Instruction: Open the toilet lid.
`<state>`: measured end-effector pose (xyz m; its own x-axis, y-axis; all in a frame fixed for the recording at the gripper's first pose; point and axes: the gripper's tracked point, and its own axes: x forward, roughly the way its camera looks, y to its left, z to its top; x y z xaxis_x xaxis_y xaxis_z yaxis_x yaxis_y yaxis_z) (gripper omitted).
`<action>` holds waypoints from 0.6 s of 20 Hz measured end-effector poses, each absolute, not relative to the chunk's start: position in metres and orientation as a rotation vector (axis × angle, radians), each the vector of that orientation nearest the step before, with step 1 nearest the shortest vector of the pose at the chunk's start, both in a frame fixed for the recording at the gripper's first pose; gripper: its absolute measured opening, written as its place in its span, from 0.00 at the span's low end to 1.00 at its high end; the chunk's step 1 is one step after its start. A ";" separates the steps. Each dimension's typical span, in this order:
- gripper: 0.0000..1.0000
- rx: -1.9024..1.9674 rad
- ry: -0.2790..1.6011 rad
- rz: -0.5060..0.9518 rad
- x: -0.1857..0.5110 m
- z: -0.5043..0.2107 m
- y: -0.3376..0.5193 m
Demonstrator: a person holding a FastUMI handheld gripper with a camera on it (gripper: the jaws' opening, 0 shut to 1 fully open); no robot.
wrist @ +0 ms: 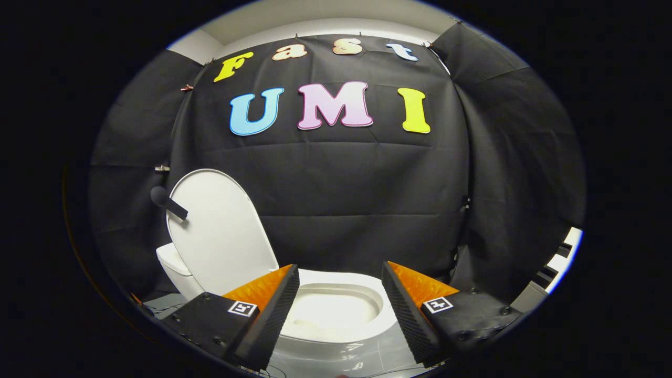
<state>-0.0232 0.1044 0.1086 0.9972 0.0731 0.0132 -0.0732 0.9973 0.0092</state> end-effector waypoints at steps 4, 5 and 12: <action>0.99 0.007 -0.013 0.075 -0.024 0.109 0.104; 0.99 0.008 -0.013 0.075 -0.024 0.108 0.104; 0.99 0.011 -0.015 0.071 -0.024 0.112 0.097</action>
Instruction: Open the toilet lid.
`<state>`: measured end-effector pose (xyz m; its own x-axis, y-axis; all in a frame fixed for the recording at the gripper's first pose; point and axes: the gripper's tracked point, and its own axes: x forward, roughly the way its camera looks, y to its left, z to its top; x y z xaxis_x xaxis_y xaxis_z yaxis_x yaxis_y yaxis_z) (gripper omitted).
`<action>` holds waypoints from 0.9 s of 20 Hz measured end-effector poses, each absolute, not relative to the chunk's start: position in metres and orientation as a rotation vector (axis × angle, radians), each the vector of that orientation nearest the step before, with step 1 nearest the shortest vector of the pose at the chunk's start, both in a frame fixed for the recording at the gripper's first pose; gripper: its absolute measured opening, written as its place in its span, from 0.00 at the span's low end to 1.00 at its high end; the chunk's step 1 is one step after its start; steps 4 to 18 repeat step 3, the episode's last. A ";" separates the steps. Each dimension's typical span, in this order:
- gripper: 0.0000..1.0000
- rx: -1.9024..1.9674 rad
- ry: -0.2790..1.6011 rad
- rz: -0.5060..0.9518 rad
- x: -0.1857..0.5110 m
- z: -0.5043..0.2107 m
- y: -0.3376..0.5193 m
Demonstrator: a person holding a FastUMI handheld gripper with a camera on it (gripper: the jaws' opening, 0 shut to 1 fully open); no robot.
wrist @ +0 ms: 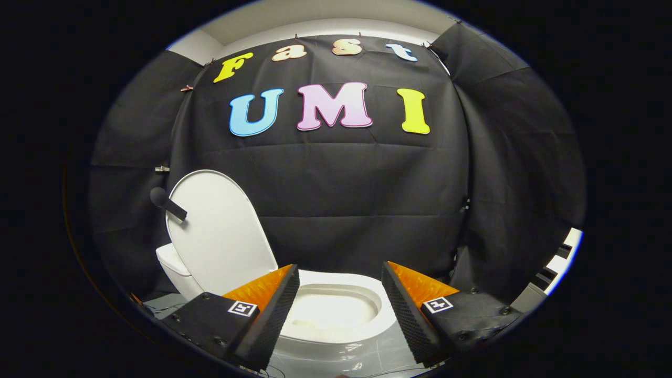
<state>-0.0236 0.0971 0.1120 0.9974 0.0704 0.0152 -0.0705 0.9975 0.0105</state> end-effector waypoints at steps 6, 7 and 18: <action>0.99 0.000 -0.016 0.068 -0.026 0.112 0.096; 0.99 0.000 -0.016 0.068 -0.026 0.112 0.096; 0.99 0.000 -0.016 0.068 -0.026 0.112 0.096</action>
